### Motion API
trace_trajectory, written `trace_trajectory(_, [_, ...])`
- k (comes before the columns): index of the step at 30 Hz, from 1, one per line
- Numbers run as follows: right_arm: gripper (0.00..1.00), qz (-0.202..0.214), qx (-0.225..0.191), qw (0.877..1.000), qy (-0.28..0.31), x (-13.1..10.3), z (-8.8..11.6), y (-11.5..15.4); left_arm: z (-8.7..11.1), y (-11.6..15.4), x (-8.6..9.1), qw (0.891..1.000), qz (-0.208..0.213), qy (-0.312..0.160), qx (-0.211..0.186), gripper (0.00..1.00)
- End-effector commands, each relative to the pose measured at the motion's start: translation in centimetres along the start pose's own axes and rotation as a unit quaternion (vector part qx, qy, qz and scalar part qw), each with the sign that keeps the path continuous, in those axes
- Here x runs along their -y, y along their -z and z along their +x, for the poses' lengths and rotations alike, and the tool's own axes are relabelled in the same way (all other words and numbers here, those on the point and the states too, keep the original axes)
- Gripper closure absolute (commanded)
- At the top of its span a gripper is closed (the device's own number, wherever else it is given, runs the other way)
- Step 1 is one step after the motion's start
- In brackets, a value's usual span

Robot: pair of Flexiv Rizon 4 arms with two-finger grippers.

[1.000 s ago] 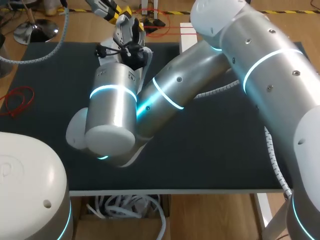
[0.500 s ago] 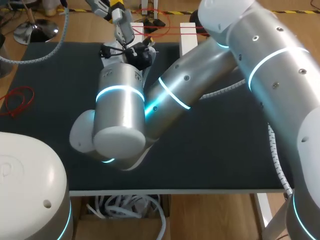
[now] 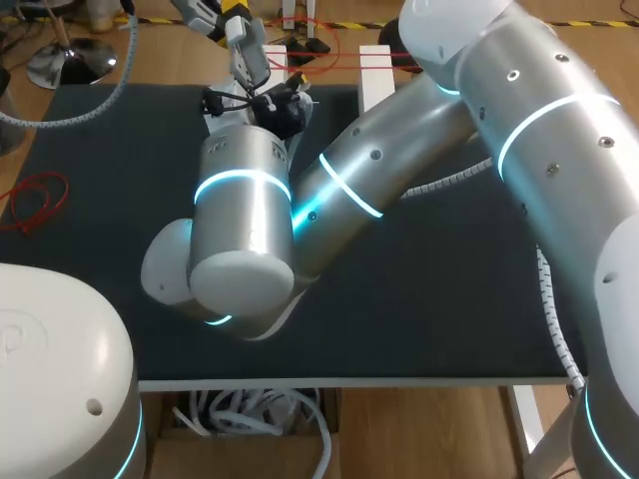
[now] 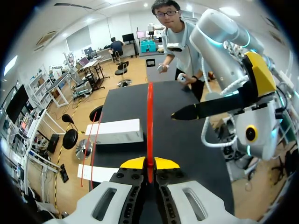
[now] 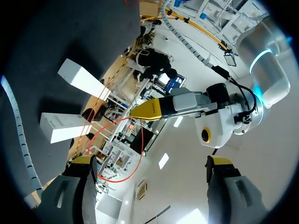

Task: Grab the tape and strap the tape.

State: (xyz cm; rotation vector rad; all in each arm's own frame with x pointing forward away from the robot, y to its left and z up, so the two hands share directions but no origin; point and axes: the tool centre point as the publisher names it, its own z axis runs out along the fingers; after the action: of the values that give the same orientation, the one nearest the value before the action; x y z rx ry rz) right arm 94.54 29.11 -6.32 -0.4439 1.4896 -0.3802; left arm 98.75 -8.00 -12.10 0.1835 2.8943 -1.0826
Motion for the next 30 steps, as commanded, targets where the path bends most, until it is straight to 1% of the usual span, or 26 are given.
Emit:
trace_trajectory(1, [0.00, -0.003, -0.002, 1.000, 0.002, 0.3, -0.2, 0.0, -0.3, 0.6, -1.0, 1.000, -0.012, 0.016, 0.001, 1.00])
trace_trajectory(2, [0.00, -0.003, -0.002, 1.000, 0.002, 0.3, -0.2, 0.0, -0.3, 0.7, -1.6, 0.999, -0.018, 0.027, 0.003, 1.00])
trace_trajectory(3, [0.00, -0.003, -0.002, 1.000, 0.002, 0.3, -0.2, 0.0, -0.3, 0.9, -2.2, 0.999, -0.013, 0.036, 0.008, 1.00])
trace_trajectory(7, [0.00, -0.003, -0.002, 1.000, 0.002, 0.3, -0.2, 0.0, 0.0, 1.6, -4.7, 0.996, -0.047, 0.080, 0.002, 1.00])
trace_trajectory(9, [0.00, -0.003, -0.002, 1.000, 0.002, 0.3, -0.2, 0.0, 0.5, 2.3, -6.1, 0.992, -0.068, 0.104, -0.002, 1.00])
trace_trajectory(11, [0.00, -0.003, -0.002, 1.000, 0.002, 0.3, -0.2, 0.0, 1.1, 3.2, -7.5, 0.989, -0.077, 0.130, -0.001, 1.00])
trace_trajectory(12, [0.00, -0.003, -0.002, 1.000, 0.002, 0.3, -0.2, 0.0, 1.4, 3.8, -8.1, 0.985, -0.091, 0.149, -0.005, 1.00])
trace_trajectory(14, [0.00, -0.003, -0.002, 1.000, 0.002, 0.3, -0.2, 0.0, 2.0, 5.1, -9.2, 0.975, -0.141, 0.173, -0.019, 1.00])
trace_trajectory(15, [0.00, -0.003, -0.002, 1.000, 0.002, 0.3, -0.2, 0.0, 2.4, 5.7, -10.0, 0.966, -0.163, 0.199, -0.029, 1.00])
trace_trajectory(16, [0.00, -0.003, -0.002, 1.000, 0.002, 0.3, -0.2, 0.0, 2.8, 6.4, -10.9, 0.959, -0.164, 0.228, -0.036, 1.00])
trace_trajectory(17, [0.00, -0.003, -0.002, 1.000, 0.002, 0.3, -0.2, 0.0, 3.2, 7.0, -11.6, 0.950, -0.181, 0.250, -0.043, 1.00])
trace_trajectory(19, [0.00, -0.003, -0.002, 1.000, 0.002, 0.3, -0.2, 0.0, 4.1, 8.2, -13.1, 0.928, -0.207, 0.303, -0.065, 1.00])
trace_trajectory(20, [0.00, -0.003, -0.002, 1.000, 0.002, 0.3, -0.2, 0.0, 4.6, 8.6, -13.7, 0.915, -0.228, 0.323, -0.076, 1.00])
trace_trajectory(22, [0.00, -0.003, -0.002, 1.000, 0.002, 0.3, -0.2, 0.0, 5.5, 9.3, -14.7, 0.897, -0.246, 0.356, -0.087, 1.00])
trace_trajectory(23, [0.00, -0.003, -0.002, 1.000, 0.002, 0.3, -0.2, 0.0, 5.9, 9.6, -15.3, 0.886, -0.251, 0.378, -0.098, 1.00])
trace_trajectory(25, [0.00, -0.003, -0.002, 1.000, 0.002, 0.3, -0.2, 0.0, 6.7, 10.0, -16.5, 0.866, -0.272, 0.403, -0.112, 1.00])
trace_trajectory(26, [0.00, -0.003, -0.002, 1.000, 0.002, 0.3, -0.2, 0.0, 7.1, 10.2, -17.0, 0.858, -0.272, 0.419, -0.119, 1.00])
trace_trajectory(27, [0.00, -0.003, -0.002, 1.000, 0.002, 0.3, -0.2, 0.0, 7.4, 10.3, -17.6, 0.849, -0.280, 0.428, -0.128, 1.00])
trace_trajectory(28, [0.00, -0.003, -0.002, 1.000, 0.002, 0.3, -0.2, 0.0, 7.6, 10.5, -18.0, 0.845, -0.287, 0.431, -0.133, 1.00])
trace_trajectory(30, [0.00, -0.003, -0.002, 1.000, 0.002, 0.3, -0.2, 0.0, 7.9, 11.0, -18.9, 0.832, -0.294, 0.446, -0.148, 1.00])
